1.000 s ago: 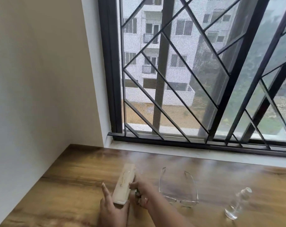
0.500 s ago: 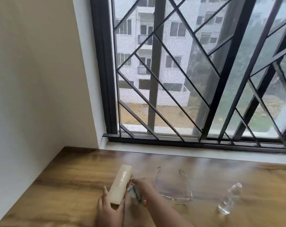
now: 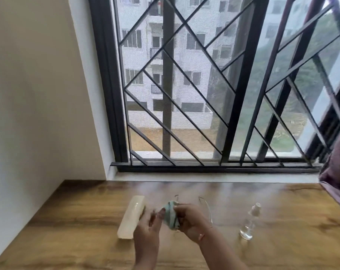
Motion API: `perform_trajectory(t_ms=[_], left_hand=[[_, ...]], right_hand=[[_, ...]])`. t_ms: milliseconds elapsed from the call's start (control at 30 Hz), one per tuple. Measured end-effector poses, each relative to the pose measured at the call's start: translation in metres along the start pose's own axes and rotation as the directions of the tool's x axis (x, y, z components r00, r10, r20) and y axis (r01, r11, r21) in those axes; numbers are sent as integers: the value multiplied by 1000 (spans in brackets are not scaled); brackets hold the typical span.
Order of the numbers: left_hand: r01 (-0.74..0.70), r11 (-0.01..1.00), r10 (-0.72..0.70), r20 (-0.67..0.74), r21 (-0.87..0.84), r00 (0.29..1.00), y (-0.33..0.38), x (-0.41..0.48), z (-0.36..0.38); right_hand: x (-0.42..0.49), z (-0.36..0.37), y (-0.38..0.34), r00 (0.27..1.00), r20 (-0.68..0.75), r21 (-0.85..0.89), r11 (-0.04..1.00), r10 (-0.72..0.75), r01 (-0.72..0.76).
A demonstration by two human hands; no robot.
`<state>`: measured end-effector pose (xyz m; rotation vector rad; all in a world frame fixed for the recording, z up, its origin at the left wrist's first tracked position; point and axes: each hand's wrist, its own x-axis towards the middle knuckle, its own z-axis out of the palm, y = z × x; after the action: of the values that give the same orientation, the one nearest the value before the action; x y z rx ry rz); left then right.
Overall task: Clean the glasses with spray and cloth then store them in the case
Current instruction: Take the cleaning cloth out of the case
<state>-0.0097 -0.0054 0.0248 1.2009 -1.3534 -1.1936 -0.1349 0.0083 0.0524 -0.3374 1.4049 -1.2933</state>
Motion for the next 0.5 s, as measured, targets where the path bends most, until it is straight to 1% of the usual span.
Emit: perform_trajectory(t_ms=[33,100,133,200,333,400,500], left_hand=[[75,994,-70,62,-83,996,5,1,6],[224,950,-192,155,-218,969,8,2,14],[252,938,-211,186,-237,960,10,1,17],[235,947,-191,203,-220,960,15,-3,19],[189,969,-160,182,-156,970,25,-4,19],[176,976,-150,194,-125,970,31,-3,21],[240,962,-203,246,-132,948,41,0,25]], right_hand=[[-5,-5,-1,1000,22,27,1000,0,0],[-14,-15,-2,996,85,91,996,-4,-4],[-18,-19,-4,993,114,105,994,-9,-3],[-26,-28,-7,992,121,92,996,-28,17],[-34,-43,-11,994,7,53,993,-110,109],[-37,-50,-12,994,-7,47,992,-113,114],[-43,-57,-14,992,-20,9,992,-126,126]])
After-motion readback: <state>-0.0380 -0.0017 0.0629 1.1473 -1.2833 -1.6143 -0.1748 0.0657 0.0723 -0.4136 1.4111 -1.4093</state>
